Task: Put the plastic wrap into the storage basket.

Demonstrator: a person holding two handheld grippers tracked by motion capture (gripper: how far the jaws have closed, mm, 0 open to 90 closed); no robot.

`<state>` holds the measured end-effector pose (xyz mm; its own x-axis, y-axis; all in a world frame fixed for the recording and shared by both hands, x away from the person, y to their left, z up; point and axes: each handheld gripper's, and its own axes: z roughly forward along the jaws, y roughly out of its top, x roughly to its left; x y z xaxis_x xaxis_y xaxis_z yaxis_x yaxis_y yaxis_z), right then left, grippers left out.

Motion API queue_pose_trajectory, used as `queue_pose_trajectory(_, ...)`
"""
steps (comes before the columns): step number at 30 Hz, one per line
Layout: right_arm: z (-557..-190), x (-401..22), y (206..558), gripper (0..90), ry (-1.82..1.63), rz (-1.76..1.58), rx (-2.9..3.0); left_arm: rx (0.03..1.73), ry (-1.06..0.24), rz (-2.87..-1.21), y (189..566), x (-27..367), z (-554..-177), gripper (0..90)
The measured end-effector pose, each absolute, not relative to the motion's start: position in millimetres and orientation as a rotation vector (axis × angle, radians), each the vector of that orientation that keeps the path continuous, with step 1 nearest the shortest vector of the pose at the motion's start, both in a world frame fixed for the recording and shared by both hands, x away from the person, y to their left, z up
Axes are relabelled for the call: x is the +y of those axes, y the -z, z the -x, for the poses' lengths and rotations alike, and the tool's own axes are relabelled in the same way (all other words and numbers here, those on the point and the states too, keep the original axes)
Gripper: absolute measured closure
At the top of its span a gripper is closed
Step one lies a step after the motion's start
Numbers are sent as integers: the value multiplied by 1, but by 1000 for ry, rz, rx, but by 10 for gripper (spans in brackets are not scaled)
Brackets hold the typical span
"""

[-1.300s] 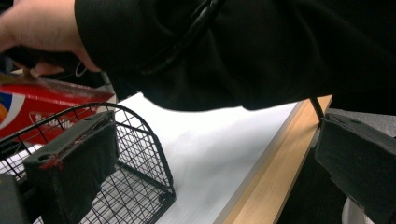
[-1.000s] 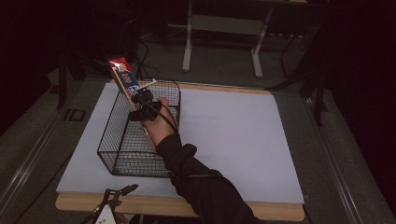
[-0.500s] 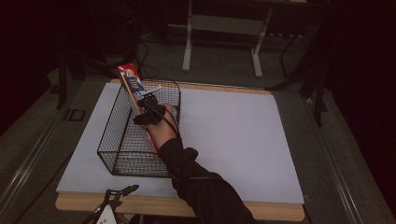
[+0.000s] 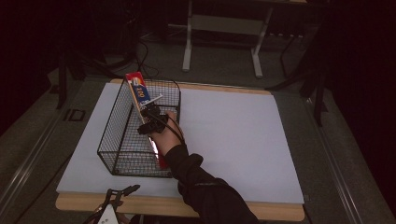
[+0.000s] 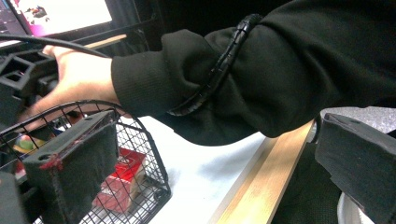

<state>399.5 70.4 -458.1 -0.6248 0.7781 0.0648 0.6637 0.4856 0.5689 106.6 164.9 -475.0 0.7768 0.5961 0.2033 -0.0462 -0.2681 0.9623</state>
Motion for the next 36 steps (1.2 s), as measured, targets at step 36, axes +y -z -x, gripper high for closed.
queue_pose_trajectory(36,-378,-23,396,142,-1191,-955,2518,450,-646,-1767,477,163,-110,1)
